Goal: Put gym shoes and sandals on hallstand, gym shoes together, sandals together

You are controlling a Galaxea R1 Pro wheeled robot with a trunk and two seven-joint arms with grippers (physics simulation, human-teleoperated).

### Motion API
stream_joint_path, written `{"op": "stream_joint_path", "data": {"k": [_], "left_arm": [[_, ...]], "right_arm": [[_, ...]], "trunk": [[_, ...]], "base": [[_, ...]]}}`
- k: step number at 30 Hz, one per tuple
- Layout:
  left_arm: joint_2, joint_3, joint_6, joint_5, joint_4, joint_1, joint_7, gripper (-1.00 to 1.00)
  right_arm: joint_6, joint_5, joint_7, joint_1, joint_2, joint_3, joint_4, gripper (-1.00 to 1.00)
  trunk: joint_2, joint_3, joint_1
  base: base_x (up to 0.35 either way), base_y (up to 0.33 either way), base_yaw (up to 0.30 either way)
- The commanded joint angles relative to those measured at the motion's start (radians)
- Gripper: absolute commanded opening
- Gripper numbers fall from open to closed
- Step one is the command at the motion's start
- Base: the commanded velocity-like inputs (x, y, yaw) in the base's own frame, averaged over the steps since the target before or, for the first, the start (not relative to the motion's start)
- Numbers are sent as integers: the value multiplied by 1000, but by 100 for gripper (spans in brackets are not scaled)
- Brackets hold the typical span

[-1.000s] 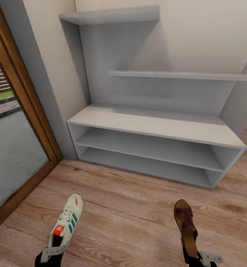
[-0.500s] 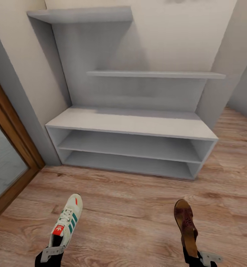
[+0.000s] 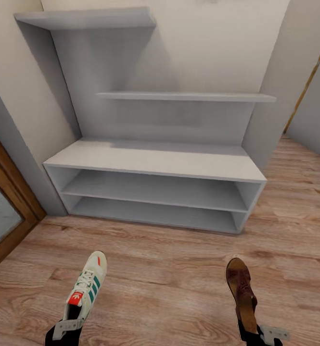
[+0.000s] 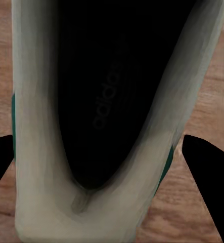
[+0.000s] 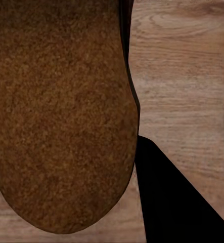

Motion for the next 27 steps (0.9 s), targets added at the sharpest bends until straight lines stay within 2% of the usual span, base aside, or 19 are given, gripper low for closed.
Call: {"op": "stream_joint_path", "data": {"k": [1,27], "left_arm": [[-1,9,-3,-6,0,-1,-6,-100],[-1,9,-3,-6,0,-1,-6,-100]], "right_arm": [[-3,7,7,-1,1,-9,1,-100],[-3,4,5,-1,9,-7,-5,-100]], "trunk": [[0,-1,0],[0,4,0]], "base": [[6,-275,0],[1,-275,-9]]}}
